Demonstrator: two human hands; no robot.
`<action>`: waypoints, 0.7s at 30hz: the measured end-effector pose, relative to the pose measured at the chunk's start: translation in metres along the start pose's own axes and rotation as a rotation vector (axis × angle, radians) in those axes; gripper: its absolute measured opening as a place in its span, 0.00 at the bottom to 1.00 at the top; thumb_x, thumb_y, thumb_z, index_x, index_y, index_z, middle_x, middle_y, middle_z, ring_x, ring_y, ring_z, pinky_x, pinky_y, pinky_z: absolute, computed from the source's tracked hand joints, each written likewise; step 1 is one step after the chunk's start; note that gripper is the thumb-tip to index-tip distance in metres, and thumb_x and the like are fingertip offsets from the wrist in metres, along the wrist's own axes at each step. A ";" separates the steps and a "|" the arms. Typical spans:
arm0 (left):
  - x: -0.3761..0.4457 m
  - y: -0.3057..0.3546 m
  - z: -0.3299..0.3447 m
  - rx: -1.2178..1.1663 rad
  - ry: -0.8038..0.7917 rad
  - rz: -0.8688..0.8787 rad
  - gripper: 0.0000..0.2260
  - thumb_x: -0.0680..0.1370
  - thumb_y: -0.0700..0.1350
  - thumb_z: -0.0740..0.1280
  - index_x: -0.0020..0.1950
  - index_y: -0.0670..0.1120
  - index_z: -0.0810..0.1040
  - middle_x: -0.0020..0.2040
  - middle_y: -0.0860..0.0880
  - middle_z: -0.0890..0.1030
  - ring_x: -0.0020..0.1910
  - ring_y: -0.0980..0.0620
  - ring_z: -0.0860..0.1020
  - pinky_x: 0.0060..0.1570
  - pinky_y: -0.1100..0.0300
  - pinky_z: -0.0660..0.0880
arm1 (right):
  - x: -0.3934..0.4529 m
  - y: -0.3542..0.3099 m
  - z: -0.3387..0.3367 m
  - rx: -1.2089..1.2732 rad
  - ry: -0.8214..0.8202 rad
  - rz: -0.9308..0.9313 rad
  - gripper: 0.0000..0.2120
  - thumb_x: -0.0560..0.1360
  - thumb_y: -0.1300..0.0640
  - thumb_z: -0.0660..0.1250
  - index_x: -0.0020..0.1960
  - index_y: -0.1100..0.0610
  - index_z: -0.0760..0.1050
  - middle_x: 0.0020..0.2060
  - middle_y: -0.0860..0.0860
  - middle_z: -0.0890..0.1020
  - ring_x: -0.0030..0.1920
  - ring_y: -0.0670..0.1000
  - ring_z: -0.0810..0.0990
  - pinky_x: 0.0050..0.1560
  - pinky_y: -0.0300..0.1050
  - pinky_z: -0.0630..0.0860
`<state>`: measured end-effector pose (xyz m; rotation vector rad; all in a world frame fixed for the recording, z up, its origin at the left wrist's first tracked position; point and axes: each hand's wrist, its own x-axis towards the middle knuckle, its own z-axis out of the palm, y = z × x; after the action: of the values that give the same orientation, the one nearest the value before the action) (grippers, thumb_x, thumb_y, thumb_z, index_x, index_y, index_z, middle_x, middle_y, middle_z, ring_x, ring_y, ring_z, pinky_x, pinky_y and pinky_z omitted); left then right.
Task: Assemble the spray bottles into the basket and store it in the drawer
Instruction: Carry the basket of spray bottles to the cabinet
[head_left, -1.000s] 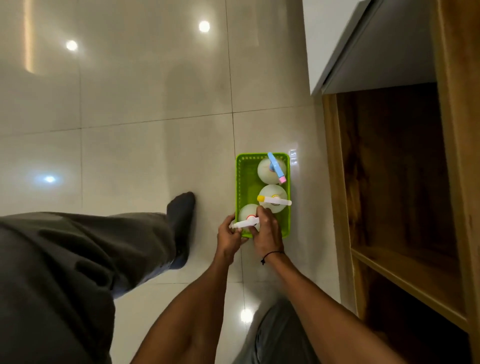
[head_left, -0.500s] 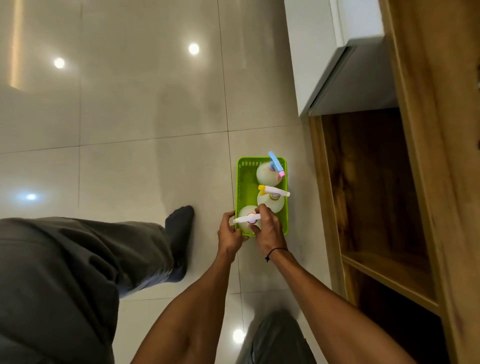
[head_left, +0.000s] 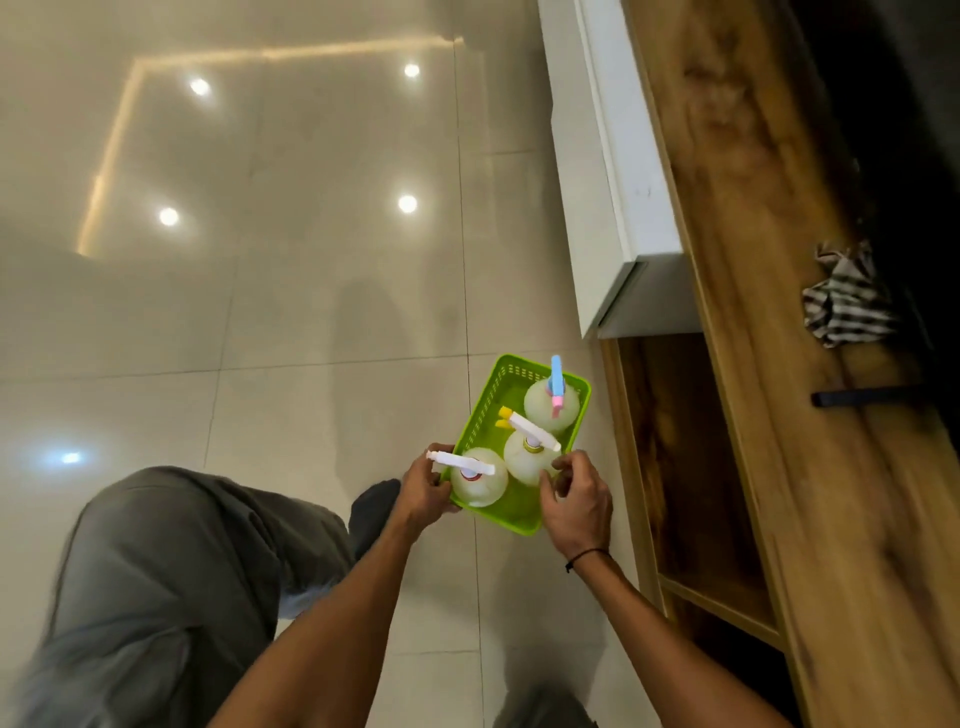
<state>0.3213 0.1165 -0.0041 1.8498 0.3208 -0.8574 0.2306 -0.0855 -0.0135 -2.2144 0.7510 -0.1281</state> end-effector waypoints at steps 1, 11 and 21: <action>-0.001 0.007 -0.007 0.031 -0.002 0.022 0.21 0.79 0.26 0.59 0.67 0.42 0.76 0.59 0.36 0.82 0.49 0.42 0.81 0.50 0.35 0.85 | 0.005 -0.005 -0.003 0.028 0.037 0.049 0.13 0.74 0.54 0.75 0.49 0.51 0.71 0.37 0.48 0.77 0.38 0.52 0.78 0.38 0.46 0.73; 0.009 0.093 -0.081 0.224 -0.109 0.176 0.24 0.76 0.27 0.57 0.66 0.46 0.78 0.54 0.36 0.85 0.47 0.44 0.83 0.38 0.55 0.85 | 0.066 -0.058 -0.017 0.710 -0.161 0.609 0.27 0.76 0.54 0.72 0.68 0.45 0.60 0.60 0.55 0.77 0.58 0.59 0.81 0.44 0.66 0.85; 0.049 0.157 -0.135 0.582 -0.192 0.237 0.21 0.76 0.33 0.67 0.64 0.53 0.78 0.49 0.37 0.84 0.40 0.43 0.86 0.42 0.44 0.87 | 0.110 -0.088 -0.006 0.830 -0.274 0.558 0.21 0.78 0.59 0.65 0.66 0.44 0.63 0.56 0.54 0.80 0.54 0.59 0.85 0.39 0.66 0.85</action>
<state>0.5012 0.1590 0.1010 2.2520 -0.2983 -1.0212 0.3609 -0.1041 0.0372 -1.1643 0.9177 0.1250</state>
